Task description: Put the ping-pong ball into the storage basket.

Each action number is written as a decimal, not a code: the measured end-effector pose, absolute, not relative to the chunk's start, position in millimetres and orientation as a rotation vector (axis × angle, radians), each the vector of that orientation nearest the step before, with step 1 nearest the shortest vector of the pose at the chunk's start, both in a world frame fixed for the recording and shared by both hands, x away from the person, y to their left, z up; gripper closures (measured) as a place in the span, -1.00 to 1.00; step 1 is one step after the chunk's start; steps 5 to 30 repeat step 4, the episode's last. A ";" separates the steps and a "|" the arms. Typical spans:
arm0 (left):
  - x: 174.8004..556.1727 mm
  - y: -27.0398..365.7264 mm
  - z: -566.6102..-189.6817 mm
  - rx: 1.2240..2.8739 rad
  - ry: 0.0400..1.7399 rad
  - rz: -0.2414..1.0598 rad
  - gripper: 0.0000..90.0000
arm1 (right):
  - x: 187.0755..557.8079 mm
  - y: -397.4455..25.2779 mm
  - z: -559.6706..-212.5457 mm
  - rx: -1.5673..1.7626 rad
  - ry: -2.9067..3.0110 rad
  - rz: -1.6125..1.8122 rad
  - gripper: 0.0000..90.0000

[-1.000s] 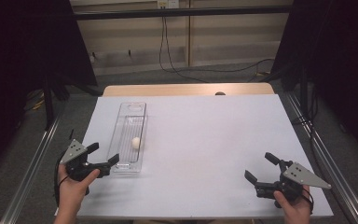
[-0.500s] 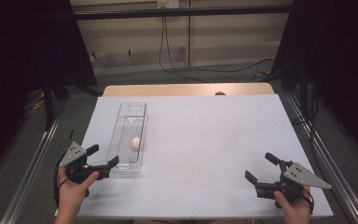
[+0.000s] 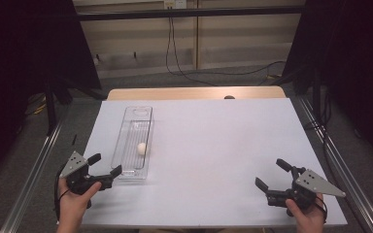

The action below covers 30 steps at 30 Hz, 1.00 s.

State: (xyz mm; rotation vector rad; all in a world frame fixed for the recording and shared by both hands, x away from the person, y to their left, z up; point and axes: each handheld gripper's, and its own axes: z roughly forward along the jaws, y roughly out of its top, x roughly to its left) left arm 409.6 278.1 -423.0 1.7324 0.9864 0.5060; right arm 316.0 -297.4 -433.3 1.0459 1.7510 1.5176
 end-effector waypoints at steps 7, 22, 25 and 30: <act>410.1 277.8 -422.6 1.729 0.982 0.512 -0.92 | 315.2 -298.0 -433.3 1.050 1.759 1.516 -0.95; 410.1 277.8 -422.6 1.729 0.982 0.512 -0.92 | 315.2 -298.0 -433.3 1.050 1.759 1.516 -0.95; 410.1 277.8 -422.6 1.729 0.982 0.512 -0.92 | 315.2 -298.0 -433.3 1.050 1.759 1.516 -0.95; 410.1 277.8 -422.6 1.729 0.982 0.512 -0.92 | 315.2 -298.0 -433.3 1.050 1.759 1.516 -0.95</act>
